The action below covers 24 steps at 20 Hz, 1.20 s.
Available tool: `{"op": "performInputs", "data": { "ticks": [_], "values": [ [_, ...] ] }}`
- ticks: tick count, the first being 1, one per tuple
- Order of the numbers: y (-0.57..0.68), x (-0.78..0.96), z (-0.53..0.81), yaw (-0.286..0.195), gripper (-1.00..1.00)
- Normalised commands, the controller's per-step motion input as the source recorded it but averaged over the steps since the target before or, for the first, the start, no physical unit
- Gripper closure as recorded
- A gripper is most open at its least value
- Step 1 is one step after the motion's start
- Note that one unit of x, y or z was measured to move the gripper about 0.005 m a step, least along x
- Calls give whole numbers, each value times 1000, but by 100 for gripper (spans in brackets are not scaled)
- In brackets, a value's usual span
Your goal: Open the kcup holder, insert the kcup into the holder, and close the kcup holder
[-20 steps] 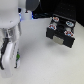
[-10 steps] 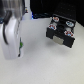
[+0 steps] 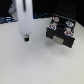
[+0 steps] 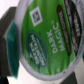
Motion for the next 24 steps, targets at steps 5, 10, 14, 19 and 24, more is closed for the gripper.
{"op": "performInputs", "data": {
  "ticks": [5,10,14,19,24],
  "values": [
    [669,89,610,6,100],
    [666,101,448,5,100],
    [674,108,351,5,100],
    [657,108,289,16,100],
    [650,97,136,25,100]
  ]
}}
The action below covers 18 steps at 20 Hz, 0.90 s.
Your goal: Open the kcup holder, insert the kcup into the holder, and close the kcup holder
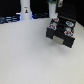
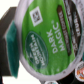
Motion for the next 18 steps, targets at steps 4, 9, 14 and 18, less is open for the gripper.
{"op": "performInputs", "data": {
  "ticks": [4,9,14,18],
  "values": [
    [638,72,41,32,100],
    [614,63,9,45,100],
    [553,26,-19,64,100],
    [491,23,-61,69,100]
  ]
}}
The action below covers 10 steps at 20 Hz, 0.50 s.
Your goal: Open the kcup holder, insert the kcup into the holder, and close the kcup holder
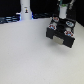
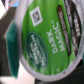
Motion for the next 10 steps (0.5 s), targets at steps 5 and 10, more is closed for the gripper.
{"op": "performInputs", "data": {
  "ticks": [5,10],
  "values": [
    [371,25,-132,72,100],
    [220,11,-202,64,100]
  ]
}}
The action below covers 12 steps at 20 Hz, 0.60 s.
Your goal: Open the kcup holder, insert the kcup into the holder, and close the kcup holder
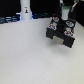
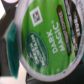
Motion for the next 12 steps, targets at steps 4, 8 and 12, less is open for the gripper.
{"op": "performInputs", "data": {
  "ticks": [4,8,12],
  "values": [
    [88,-12,-225,31,100],
    [35,-22,-236,23,100],
    [15,-4,-233,19,100]
  ]
}}
